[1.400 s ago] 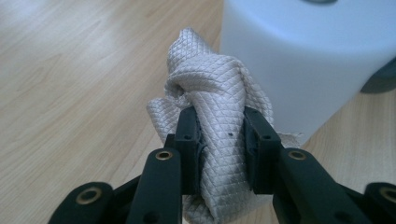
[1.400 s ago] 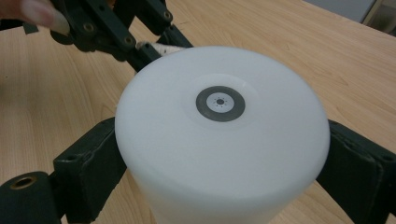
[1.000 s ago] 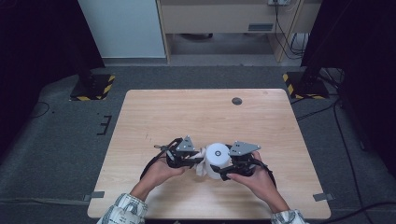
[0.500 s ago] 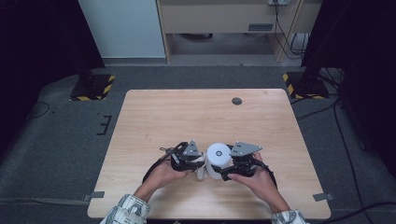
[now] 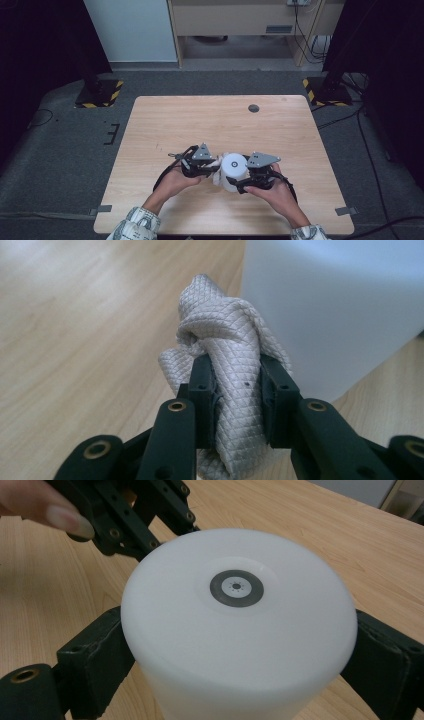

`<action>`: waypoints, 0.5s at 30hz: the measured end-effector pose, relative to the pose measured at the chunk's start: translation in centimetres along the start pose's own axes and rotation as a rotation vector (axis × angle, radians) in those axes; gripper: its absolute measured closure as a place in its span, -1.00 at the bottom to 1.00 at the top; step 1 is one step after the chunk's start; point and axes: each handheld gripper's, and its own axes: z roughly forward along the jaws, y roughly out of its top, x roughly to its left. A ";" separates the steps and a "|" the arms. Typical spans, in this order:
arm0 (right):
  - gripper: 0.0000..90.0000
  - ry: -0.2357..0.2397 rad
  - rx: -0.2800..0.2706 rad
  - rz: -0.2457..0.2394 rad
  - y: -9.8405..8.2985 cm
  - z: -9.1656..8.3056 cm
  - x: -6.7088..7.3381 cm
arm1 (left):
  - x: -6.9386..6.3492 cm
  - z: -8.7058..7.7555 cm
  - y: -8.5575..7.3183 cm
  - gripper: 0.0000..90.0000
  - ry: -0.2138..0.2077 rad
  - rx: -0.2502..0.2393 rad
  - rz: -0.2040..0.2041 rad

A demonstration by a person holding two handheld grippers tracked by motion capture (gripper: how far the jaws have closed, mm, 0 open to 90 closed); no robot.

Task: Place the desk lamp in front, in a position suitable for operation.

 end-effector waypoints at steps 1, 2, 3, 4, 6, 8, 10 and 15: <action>-0.80 0.000 -0.001 -0.002 0.0 0.0 0.0 | -0.1 0.3 -0.1 0.57 0.001 0.015 0.007; -0.80 0.000 -0.001 -0.002 0.0 0.0 0.0 | -0.1 0.5 -0.2 0.57 -0.001 0.030 0.017; -0.80 0.000 -0.001 -0.003 0.0 0.0 0.0 | -0.2 0.8 -0.4 0.57 -0.002 0.054 0.028; -0.80 -0.001 -0.001 -0.004 0.0 0.0 0.0 | -0.1 1.1 -0.6 0.57 -0.007 0.071 0.027; -0.80 -0.003 -0.003 -0.004 0.0 0.0 0.0 | 0.1 1.2 -0.6 0.57 -0.009 0.066 0.022; -0.80 -0.003 -0.002 -0.003 0.0 0.0 0.0 | 0.1 1.1 -0.6 0.57 -0.009 0.053 0.012; -0.80 -0.003 -0.003 -0.004 0.0 0.0 0.0 | 0.3 0.8 -0.4 0.57 -0.009 0.009 -0.014; -0.80 -0.004 -0.002 -0.004 -0.1 0.0 0.0 | 0.2 -0.4 0.2 0.57 -0.012 -0.044 -0.031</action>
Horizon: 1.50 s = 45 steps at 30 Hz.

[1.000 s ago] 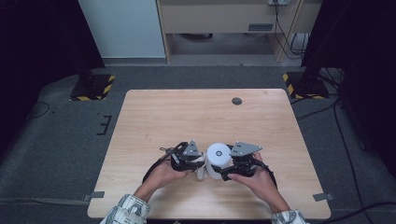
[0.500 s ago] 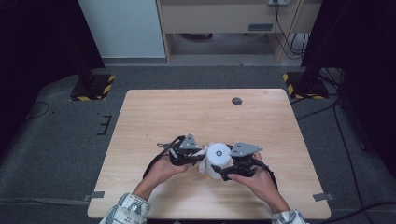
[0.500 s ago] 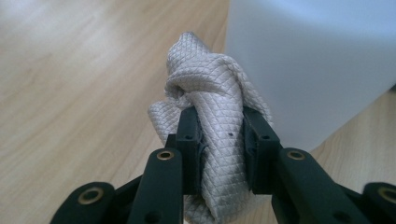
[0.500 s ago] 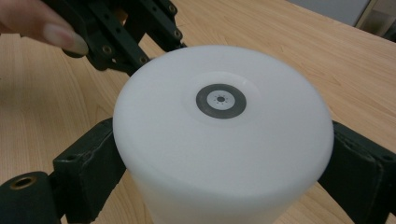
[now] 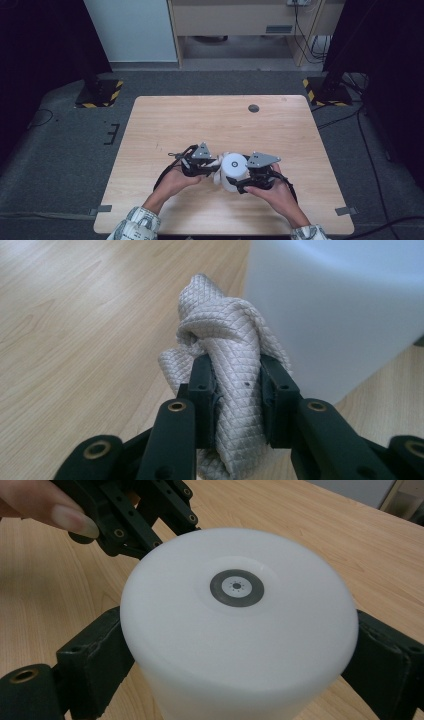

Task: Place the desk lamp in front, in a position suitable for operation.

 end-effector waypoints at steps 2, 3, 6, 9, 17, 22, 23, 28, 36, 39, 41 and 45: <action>-0.80 -0.002 0.001 -0.004 0.0 0.0 0.0 | -0.3 0.2 -0.2 0.57 -0.006 0.025 0.018; -0.80 -0.005 0.003 -0.006 0.0 0.0 0.0 | -0.3 0.4 -0.5 0.57 -0.007 0.055 0.043; -0.80 -0.010 0.004 -0.008 0.0 0.0 0.1 | -0.5 0.9 -1.3 0.57 -0.019 0.093 0.054; -0.80 -0.010 0.002 -0.007 0.0 0.1 0.1 | -0.3 0.4 -0.8 0.57 -0.005 0.028 0.012; -0.80 -0.008 0.001 -0.004 -0.1 0.0 0.0 | 0.4 1.3 0.1 0.57 0.003 0.029 0.010; -0.80 -0.007 0.001 -0.008 -0.1 0.0 0.0 | 0.3 2.1 -0.6 0.57 0.001 0.096 0.042; -0.80 -0.007 0.001 -0.008 -0.1 0.0 0.0 | 0.3 2.0 -0.6 0.57 -0.001 0.088 0.037; -0.80 -0.009 0.003 -0.008 -0.1 0.0 -0.1 | 0.3 0.6 0.2 0.57 -0.004 0.000 0.017; -0.80 -0.017 0.004 -0.008 -0.1 0.0 -0.2 | 0.3 2.5 0.0 0.57 0.043 0.058 0.023; -0.80 -0.017 0.006 -0.007 -0.1 0.0 -0.2 | 0.2 2.4 0.0 0.58 0.032 0.053 0.013; -0.81 -0.015 0.005 -0.006 -0.1 -0.1 -0.3 | 0.3 1.8 -0.1 0.57 0.011 0.044 0.008; -0.81 -0.018 0.004 -0.004 -0.1 0.0 -0.3 | 0.2 0.0 0.4 0.57 -0.001 -0.041 -0.029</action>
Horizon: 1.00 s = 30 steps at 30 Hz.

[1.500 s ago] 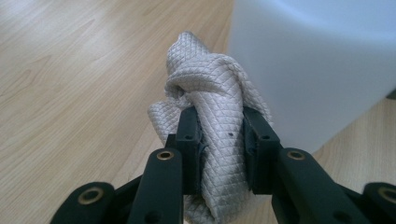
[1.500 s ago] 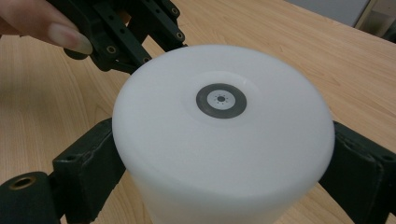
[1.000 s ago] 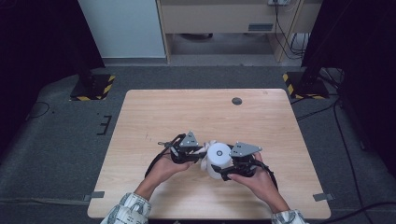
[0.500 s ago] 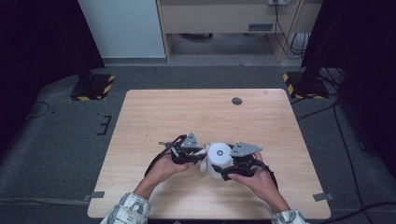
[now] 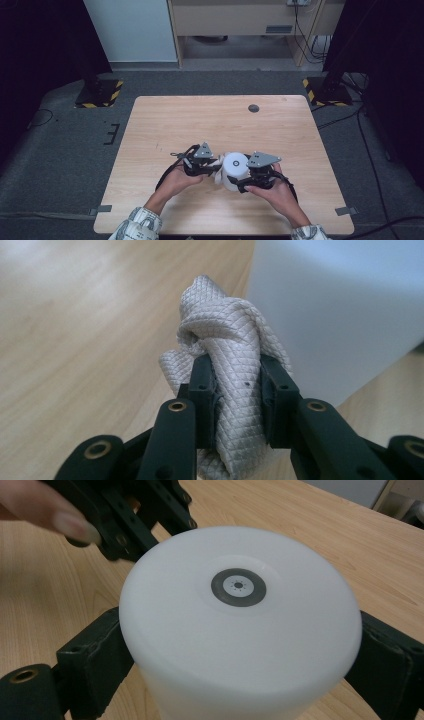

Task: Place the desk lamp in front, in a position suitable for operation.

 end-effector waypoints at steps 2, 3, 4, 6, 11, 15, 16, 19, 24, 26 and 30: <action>-0.81 -0.002 0.001 0.000 0.0 0.0 0.0 | -0.3 -0.3 0.2 0.57 0.006 0.003 0.018; -0.81 -0.001 0.000 0.000 0.0 0.0 0.0 | -0.3 0.0 0.1 0.57 0.009 0.023 0.028; -0.80 -0.001 0.000 0.000 0.0 0.0 0.0 | -0.3 0.4 -0.2 0.57 0.012 0.059 0.047; -0.81 -0.004 0.000 0.000 0.0 0.0 0.1 | -0.4 1.2 -0.7 0.57 0.015 0.104 0.056; -0.81 -0.009 0.004 -0.001 0.1 0.0 0.0 | -0.4 1.5 -0.4 0.57 0.038 0.099 0.039; -0.81 -0.017 0.006 0.003 0.0 -0.1 -0.1 | -0.2 0.9 0.1 0.57 0.025 0.036 0.001; -0.81 -0.017 0.007 0.002 0.0 -0.1 -0.1 | -0.2 1.1 -0.1 0.57 0.024 0.056 0.012; -0.81 -0.021 0.008 0.001 0.1 0.0 0.0 | -0.4 2.2 -0.7 0.57 0.030 0.133 0.057; -0.81 -0.021 0.007 0.000 0.0 0.0 -0.1 | -0.5 0.9 -0.4 0.57 0.021 0.068 0.023; -0.81 -0.020 0.006 0.001 0.0 0.0 -0.1 | -0.7 0.0 -0.1 0.57 0.022 0.034 0.015; -0.81 -0.022 0.005 -0.002 0.0 0.0 -0.1 | -1.1 -0.7 -0.2 0.57 0.023 0.030 0.022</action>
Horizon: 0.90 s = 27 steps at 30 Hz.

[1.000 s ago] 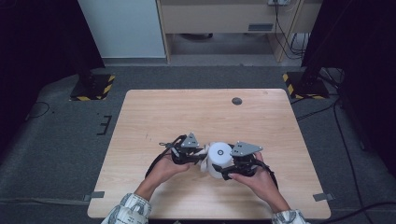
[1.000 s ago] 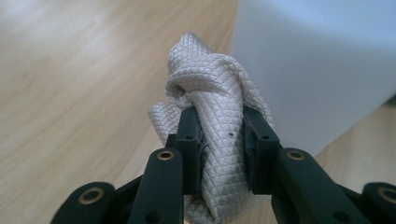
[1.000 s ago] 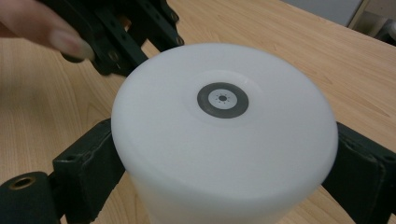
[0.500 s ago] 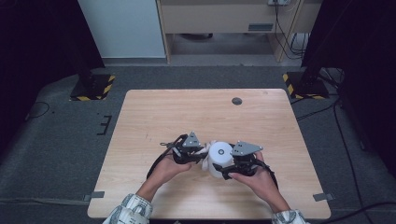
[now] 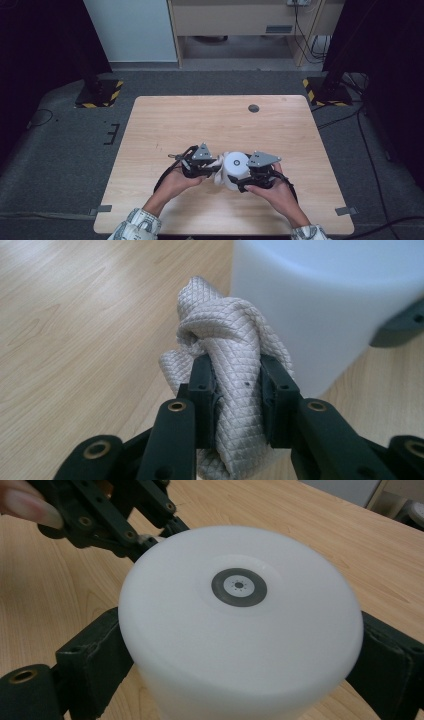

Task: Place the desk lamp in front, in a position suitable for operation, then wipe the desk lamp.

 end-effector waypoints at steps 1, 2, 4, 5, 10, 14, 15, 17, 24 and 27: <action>-0.81 -0.001 0.000 -0.001 0.0 0.0 0.0 | -0.3 -0.1 -0.4 0.57 -0.004 0.019 -0.003; -0.81 0.000 0.001 -0.001 0.0 0.0 0.0 | -0.3 -0.1 -0.4 0.57 -0.004 0.019 -0.003; -0.81 0.000 0.001 -0.001 0.0 0.0 0.0 | -0.8 -0.2 -0.8 0.57 -0.009 0.035 -0.001; -0.81 0.000 0.001 -0.001 0.0 0.0 0.0 | -1.5 -0.5 -1.2 0.57 -0.022 0.030 0.003; -0.81 -0.001 0.001 -0.002 0.0 0.1 0.0 | -2.4 -1.1 -0.9 0.57 -0.009 0.016 0.024; -0.81 -0.003 0.003 -0.002 0.1 0.1 0.0 | -1.9 -0.8 -0.5 0.57 0.016 0.006 0.014; -0.81 -0.003 0.003 -0.002 0.1 0.1 0.0 | -1.8 -0.1 -1.0 0.57 0.011 0.030 0.003; -0.81 -0.004 0.004 -0.003 0.1 0.1 0.0 | -1.9 0.6 -1.5 0.57 0.012 0.075 0.020; -0.81 -0.006 0.008 0.001 0.1 0.1 0.1 | -2.8 -2.2 0.3 0.57 0.043 -0.043 0.006; -0.81 -0.007 0.011 -0.002 0.2 0.2 0.3 | -2.9 -3.2 0.8 0.57 0.043 -0.067 -0.004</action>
